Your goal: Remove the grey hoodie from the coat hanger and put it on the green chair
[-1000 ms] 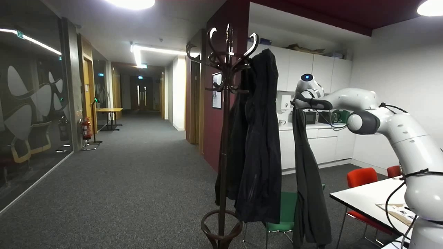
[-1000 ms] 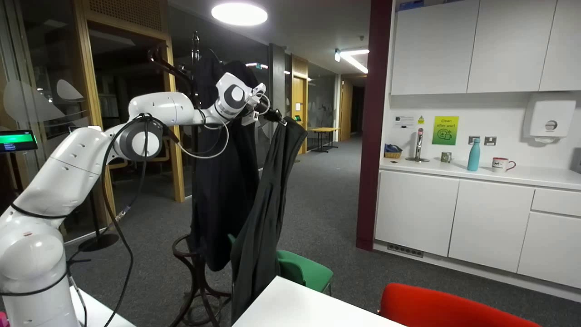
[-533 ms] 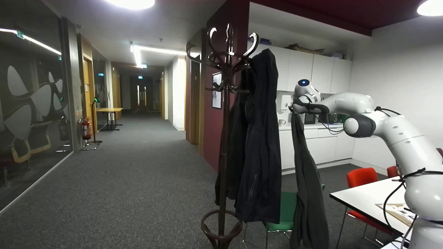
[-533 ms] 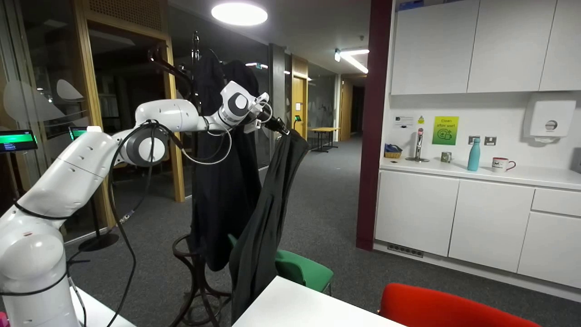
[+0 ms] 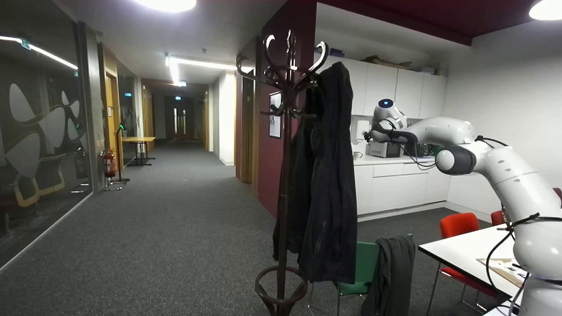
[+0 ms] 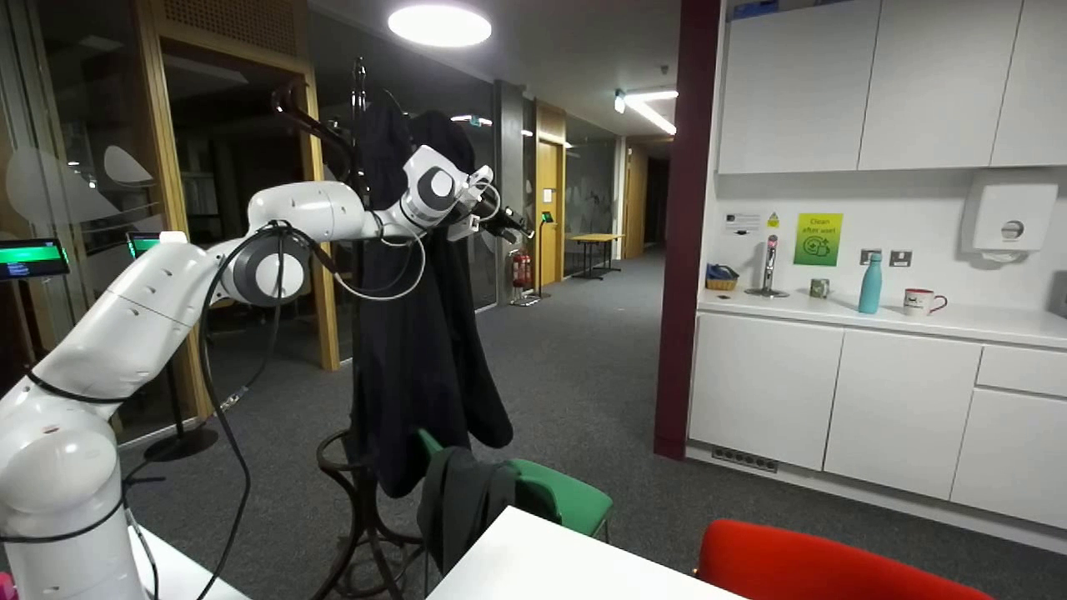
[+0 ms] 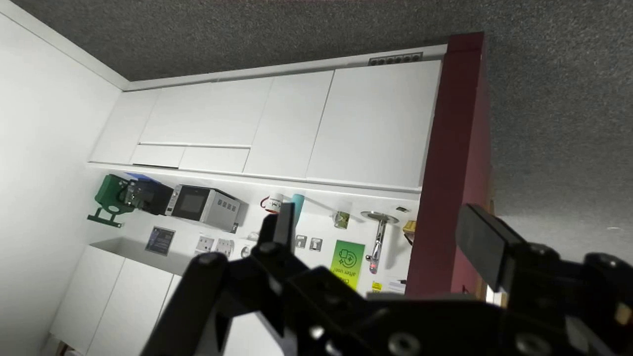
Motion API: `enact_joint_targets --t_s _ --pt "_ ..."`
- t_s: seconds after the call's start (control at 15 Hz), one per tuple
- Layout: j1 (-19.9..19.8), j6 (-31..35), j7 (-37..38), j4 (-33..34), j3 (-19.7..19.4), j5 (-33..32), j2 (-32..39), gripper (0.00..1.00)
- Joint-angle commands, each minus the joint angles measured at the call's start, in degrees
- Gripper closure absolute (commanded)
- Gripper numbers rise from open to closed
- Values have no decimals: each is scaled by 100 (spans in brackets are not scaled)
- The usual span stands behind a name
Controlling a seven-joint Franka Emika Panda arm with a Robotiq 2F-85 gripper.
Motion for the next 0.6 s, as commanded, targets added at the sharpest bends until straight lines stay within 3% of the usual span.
enact_joint_targets --t_s 0.0,0.53 --pt "-47 -94 -318 228 97 100 31 0" --pt "108 -186 -233 -169 259 108 -863 0"
